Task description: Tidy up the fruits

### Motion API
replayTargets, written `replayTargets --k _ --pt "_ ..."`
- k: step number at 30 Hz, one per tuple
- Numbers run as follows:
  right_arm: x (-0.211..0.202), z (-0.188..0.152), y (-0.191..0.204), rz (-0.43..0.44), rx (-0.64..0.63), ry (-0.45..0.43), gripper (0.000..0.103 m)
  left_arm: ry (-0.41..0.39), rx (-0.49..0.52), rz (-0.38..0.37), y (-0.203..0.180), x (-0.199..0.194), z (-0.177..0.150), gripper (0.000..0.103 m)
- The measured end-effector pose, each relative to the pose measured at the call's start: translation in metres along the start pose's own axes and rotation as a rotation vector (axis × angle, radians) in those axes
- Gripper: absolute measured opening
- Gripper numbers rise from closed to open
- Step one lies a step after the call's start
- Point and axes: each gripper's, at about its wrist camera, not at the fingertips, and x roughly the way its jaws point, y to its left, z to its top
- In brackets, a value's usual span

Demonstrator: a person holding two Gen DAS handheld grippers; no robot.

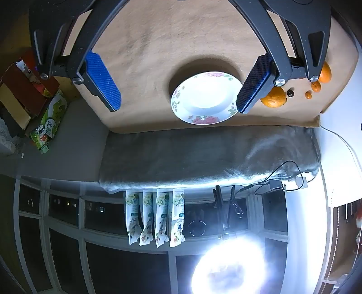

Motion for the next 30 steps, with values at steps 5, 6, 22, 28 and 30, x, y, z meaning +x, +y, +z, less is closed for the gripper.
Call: replayTargets --k 5,6,22,28,30 --pt "-0.0019 0.0018 0.0024 0.001 0.001 0.000 0.103 -0.009 0.010 0.000 -0.0007 -0.0001 -0.0004 0.101" --pt "-0.0020 0.0020 0.0028 0.004 0.002 0.003 0.103 -0.008 0.010 0.001 -0.0009 -0.0003 -0.0007 0.101" --pt "-0.0017 0.0021 0.0080 -0.016 -0.016 0.003 0.103 0.016 -0.009 0.002 0.0041 0.0035 -0.0017 0.101" --pt "-0.0014 0.0030 0.0089 -0.037 -0.020 -0.003 0.103 0.021 -0.010 -0.005 0.0043 0.0060 -0.0038 0.101" --pt "-0.0033 0.0031 0.0097 -0.044 -0.019 -0.010 0.103 0.021 -0.010 -0.002 0.0036 0.0054 -0.0041 0.101"
